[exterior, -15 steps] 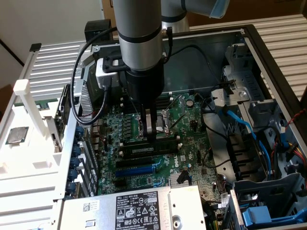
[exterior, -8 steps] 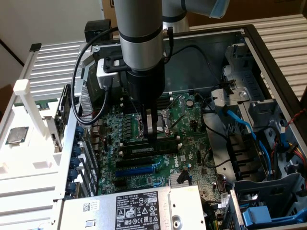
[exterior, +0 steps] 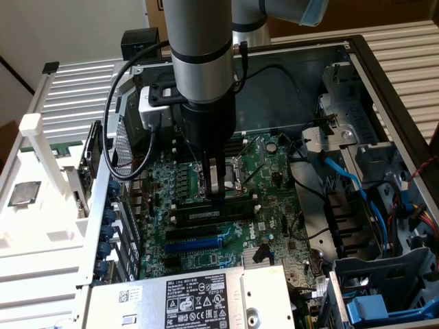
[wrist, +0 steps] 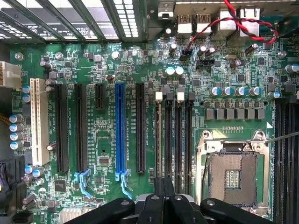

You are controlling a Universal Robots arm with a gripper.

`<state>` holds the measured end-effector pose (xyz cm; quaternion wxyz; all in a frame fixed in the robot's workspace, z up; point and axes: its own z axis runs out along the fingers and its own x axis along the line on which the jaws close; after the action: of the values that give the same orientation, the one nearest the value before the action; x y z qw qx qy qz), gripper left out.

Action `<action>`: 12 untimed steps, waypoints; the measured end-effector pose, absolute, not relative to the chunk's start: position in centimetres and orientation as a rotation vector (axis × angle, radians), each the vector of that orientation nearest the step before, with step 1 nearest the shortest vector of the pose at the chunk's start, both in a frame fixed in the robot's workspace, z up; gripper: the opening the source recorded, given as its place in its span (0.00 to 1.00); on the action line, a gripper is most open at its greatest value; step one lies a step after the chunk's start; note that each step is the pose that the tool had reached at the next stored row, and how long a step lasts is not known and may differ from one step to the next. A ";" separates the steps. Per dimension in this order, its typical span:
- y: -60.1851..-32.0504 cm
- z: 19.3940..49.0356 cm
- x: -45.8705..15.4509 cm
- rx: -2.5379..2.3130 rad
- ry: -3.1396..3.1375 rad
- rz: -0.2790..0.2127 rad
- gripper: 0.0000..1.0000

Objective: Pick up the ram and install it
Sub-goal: 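Press down the ram until it locks into place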

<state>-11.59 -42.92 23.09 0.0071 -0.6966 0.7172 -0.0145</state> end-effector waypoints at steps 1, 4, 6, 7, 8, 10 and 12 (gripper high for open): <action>-42.9 23.1 -11.6 -2.179 2.243 -0.045 0.10; -42.9 23.0 -11.6 -2.178 2.243 -0.045 0.10; -42.9 23.0 -11.6 -2.178 2.243 -0.045 0.10; -42.9 23.0 -11.6 -2.178 2.243 -0.045 0.10; -42.9 23.0 -11.6 -2.178 2.243 -0.045 0.10; -43.0 23.0 -11.6 -2.178 2.243 -0.045 0.10; -43.0 23.0 -11.6 -2.178 2.243 -0.045 0.10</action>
<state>-11.59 -43.02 23.05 0.0074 -0.6966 0.7173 -0.0144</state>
